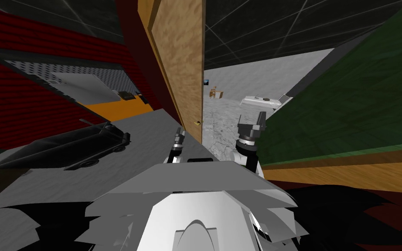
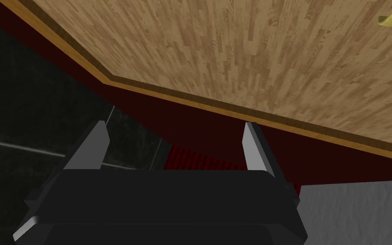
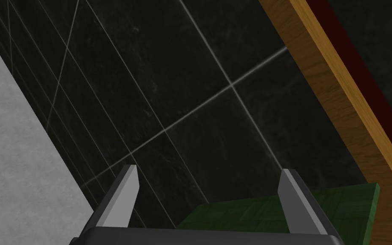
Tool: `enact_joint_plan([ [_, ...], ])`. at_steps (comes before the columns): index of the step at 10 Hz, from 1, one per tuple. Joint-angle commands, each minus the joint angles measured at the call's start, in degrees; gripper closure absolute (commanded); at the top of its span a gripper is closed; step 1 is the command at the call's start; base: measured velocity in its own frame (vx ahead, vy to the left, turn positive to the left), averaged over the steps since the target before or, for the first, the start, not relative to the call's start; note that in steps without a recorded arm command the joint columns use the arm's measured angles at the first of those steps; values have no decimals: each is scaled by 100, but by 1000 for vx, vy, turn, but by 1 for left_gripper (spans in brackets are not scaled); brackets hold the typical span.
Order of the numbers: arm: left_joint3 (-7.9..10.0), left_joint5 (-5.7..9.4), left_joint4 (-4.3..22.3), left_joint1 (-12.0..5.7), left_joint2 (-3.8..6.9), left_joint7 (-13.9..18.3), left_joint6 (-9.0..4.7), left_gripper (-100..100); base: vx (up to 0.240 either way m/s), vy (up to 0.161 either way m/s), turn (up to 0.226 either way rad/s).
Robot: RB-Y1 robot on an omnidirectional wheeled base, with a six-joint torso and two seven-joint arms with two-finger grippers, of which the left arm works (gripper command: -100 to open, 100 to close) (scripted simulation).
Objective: Push the door open
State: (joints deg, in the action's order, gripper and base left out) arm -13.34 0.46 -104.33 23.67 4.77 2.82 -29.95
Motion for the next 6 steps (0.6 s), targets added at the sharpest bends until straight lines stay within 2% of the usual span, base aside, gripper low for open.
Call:
enact_joint_plan([
  [1, -107, -22, 213, -51, 10, -18, -54, -100, 89, 78, -95],
  [6, -398, -69, 906, -232, 73, -31, -258, -100, 80, 77, -89],
])
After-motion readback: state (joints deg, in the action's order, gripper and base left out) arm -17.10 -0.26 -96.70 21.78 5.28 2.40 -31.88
